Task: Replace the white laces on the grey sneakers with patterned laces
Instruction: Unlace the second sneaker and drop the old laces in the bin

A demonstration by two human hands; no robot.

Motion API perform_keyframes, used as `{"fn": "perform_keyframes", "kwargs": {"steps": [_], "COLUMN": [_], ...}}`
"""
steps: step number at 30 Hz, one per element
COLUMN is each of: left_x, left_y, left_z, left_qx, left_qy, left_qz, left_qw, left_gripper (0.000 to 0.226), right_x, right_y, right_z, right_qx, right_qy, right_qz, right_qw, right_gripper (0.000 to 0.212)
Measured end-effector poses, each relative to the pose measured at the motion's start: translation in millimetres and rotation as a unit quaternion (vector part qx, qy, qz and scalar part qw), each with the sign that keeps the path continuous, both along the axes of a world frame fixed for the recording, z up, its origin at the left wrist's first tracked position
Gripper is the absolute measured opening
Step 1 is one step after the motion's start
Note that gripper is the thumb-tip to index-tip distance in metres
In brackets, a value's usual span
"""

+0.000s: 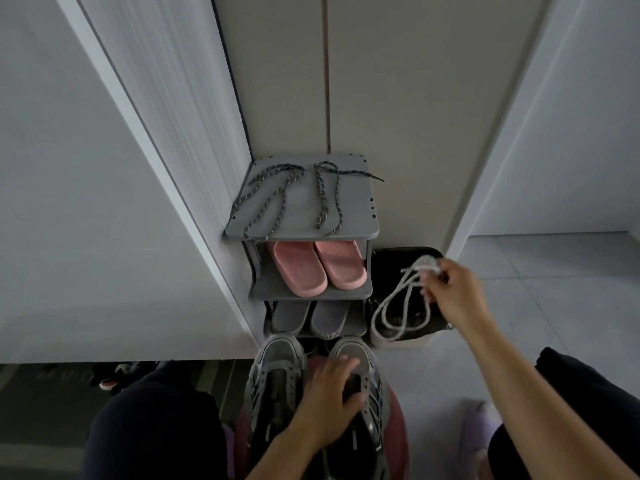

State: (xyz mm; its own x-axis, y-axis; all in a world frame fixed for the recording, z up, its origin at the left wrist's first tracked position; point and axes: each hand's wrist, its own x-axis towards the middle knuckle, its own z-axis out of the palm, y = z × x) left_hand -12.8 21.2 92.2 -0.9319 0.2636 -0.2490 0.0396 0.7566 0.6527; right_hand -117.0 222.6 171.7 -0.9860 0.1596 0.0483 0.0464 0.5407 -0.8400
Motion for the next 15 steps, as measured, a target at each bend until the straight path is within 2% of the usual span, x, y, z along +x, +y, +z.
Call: {"fn": "perform_keyframes", "kwargs": {"steps": [2,4,7,8,10,12,13,15], "left_x": [9,12,15,16,18,18,18,17], "left_y": [2,2,3,3,4,6,8,10], "left_z": [-9,-14,-15,-16,-11,-5,-3,0], "left_qx": [0.011,0.016,0.022,0.021,-0.004,-0.033,-0.04,-0.044], "left_qy": [-0.001,0.004,-0.009,-0.015,-0.039,-0.06,-0.062,-0.053], "left_qz": [0.006,0.028,0.05,0.05,0.059,0.081,0.091,0.103], "left_qw": [1.0,0.999,0.998,0.998,0.997,0.994,0.993,0.992], "left_gripper": [0.045,0.041,0.047,0.052,0.06,0.06,0.06,0.059], "right_x": [-22,-43,-75,-82,-85,-75,-69,-55], "right_y": [4,8,16,19,23,22,21,12], "right_z": [22,36,37,33,24,16,12,3], "right_qx": [-0.012,-0.023,0.011,0.038,0.071,0.056,0.039,0.003], "right_qy": [0.023,0.035,0.003,-0.031,-0.104,-0.133,-0.133,-0.152], "right_qz": [-0.019,-0.042,-0.06,-0.059,-0.063,-0.08,-0.076,-0.034], "right_qw": [0.999,0.998,0.998,0.997,0.99,0.986,0.987,0.988], "right_gripper": [0.012,0.013,0.009,0.013,0.04,0.06,0.061,0.049]}}
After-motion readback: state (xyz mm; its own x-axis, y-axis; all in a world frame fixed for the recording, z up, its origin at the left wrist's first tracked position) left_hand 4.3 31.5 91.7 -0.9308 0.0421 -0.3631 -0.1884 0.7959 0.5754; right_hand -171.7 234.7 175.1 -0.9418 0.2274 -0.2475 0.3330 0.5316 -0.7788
